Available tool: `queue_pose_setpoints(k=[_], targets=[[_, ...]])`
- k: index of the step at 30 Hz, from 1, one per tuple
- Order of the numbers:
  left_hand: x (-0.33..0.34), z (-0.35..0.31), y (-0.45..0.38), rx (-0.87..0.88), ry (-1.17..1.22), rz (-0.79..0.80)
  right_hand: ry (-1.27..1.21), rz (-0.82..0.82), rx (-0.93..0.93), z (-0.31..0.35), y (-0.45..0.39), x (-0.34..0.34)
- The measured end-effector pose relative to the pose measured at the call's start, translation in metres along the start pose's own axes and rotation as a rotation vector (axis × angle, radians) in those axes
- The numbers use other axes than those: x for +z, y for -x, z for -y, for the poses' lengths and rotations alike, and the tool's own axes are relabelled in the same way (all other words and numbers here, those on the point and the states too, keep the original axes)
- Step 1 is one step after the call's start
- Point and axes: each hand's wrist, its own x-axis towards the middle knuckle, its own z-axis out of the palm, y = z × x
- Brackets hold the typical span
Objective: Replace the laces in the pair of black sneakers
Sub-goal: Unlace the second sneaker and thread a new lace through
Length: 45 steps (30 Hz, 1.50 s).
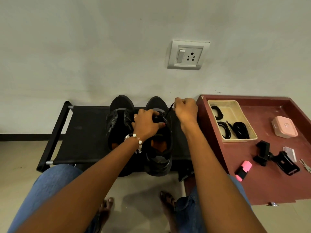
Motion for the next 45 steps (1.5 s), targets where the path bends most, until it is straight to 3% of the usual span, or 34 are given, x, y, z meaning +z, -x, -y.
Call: queue_pose_setpoints(k=[5, 7, 10, 13, 15, 17, 19, 23, 27, 30, 33, 35, 38, 40, 42, 45], targets=[[0.008, 0.003, 0.018, -0.057, -0.061, -0.002, -0.934, 0.017, -0.024, 0.05, 0.013, -0.041], [0.014, 0.004, 0.021, -0.125, -0.053, -0.012, -1.052, 0.026, -0.122, 0.063, 0.014, -0.057], [0.02, 0.004, 0.023, -0.193, -0.031, -0.013, -0.67, 0.112, -0.247, 0.056, 0.013, -0.059], [0.022, 0.005, 0.02, -0.203, -0.012, 0.013, 0.186, 0.234, -0.335, 0.023, 0.005, -0.04], [0.022, 0.006, 0.018, -0.203, -0.002, 0.017, 0.564, 0.362, -0.266, 0.002, -0.001, -0.024], [0.024, 0.007, 0.016, -0.199, -0.005, 0.012, 0.677, 0.467, -0.131, -0.009, -0.002, -0.013], [0.026, 0.008, 0.014, -0.214, 0.003, 0.003, 0.636, 0.464, -0.08, -0.014, -0.003, -0.007], [0.028, 0.009, 0.012, -0.257, 0.043, -0.02, 0.332, 0.329, -0.101, -0.005, -0.002, -0.01], [0.028, 0.008, 0.012, -0.261, 0.054, -0.023, -0.417, 0.291, -0.038, 0.022, 0.007, -0.027], [0.028, 0.007, 0.013, -0.271, 0.057, -0.026, -0.981, 0.327, -0.096, 0.035, 0.007, -0.047], [0.028, 0.006, 0.012, -0.26, 0.052, -0.029, -1.197, 0.309, -0.15, 0.036, 0.003, -0.055], [0.028, 0.005, 0.011, -0.248, 0.054, -0.036, -1.044, 0.266, -0.163, 0.032, 0.001, -0.05], [0.03, 0.004, 0.01, -0.228, 0.062, -0.055, -0.123, 0.252, -0.177, 0.013, -0.004, -0.035], [0.031, 0.003, 0.01, -0.216, 0.058, -0.076, 0.382, 0.4, -0.153, -0.004, -0.005, -0.019], [0.031, 0.003, 0.009, -0.212, 0.042, -0.086, 0.556, 0.484, -0.082, -0.013, -0.003, -0.008], [0.032, 0.004, 0.008, -0.206, 0.009, -0.078, 0.567, 0.432, -0.044, -0.014, -0.004, -0.001]])
